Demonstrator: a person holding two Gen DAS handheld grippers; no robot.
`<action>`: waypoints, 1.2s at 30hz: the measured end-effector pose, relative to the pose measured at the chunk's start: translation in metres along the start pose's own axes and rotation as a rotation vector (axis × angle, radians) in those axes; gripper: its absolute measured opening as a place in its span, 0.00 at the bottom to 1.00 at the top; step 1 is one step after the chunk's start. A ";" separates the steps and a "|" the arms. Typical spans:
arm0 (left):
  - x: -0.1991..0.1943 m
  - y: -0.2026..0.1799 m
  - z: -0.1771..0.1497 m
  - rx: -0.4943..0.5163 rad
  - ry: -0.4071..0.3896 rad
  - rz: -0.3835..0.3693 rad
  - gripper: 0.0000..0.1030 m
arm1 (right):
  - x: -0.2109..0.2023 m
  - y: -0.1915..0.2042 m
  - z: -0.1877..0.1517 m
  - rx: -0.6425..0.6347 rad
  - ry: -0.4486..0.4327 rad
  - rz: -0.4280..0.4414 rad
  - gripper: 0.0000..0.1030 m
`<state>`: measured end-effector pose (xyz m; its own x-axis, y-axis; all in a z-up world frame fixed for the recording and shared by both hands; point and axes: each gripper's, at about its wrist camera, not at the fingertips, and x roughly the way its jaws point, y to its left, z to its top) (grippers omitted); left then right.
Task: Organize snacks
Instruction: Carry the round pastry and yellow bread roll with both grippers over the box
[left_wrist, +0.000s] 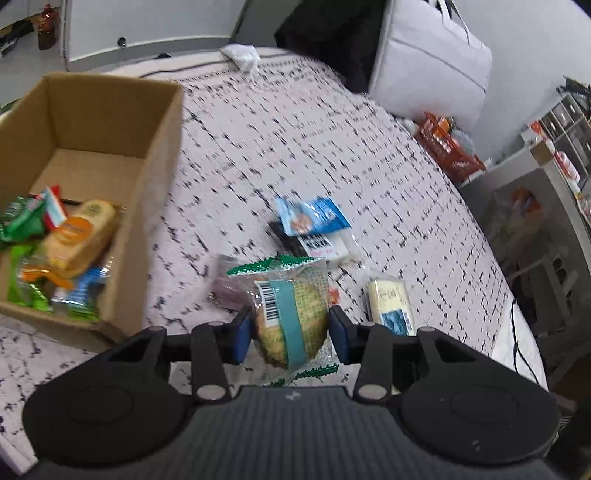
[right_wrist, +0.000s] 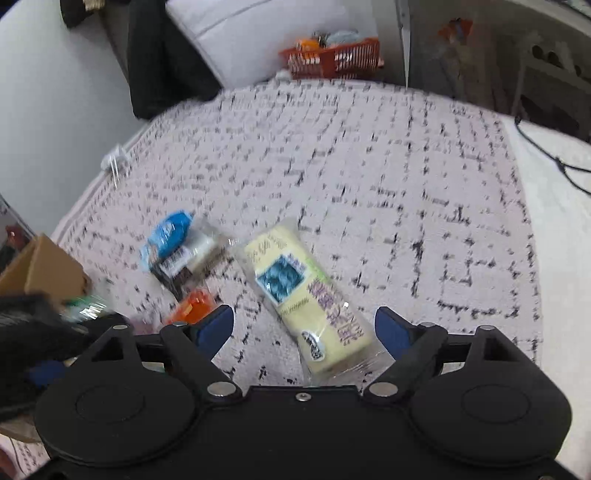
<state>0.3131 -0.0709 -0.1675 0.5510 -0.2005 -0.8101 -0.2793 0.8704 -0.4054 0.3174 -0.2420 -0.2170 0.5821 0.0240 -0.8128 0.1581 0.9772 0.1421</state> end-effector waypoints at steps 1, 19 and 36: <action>-0.003 0.002 0.001 0.003 -0.008 0.004 0.42 | 0.003 0.000 -0.002 -0.007 0.012 -0.016 0.74; -0.070 0.034 0.012 -0.034 -0.100 0.006 0.42 | -0.037 -0.004 -0.003 0.131 0.043 0.174 0.33; -0.133 0.048 0.014 -0.022 -0.210 0.027 0.42 | -0.099 0.030 0.012 0.022 -0.079 0.320 0.34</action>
<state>0.2375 0.0042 -0.0736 0.6940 -0.0775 -0.7158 -0.3118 0.8638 -0.3959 0.2743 -0.2177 -0.1251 0.6647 0.3119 -0.6789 -0.0263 0.9179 0.3960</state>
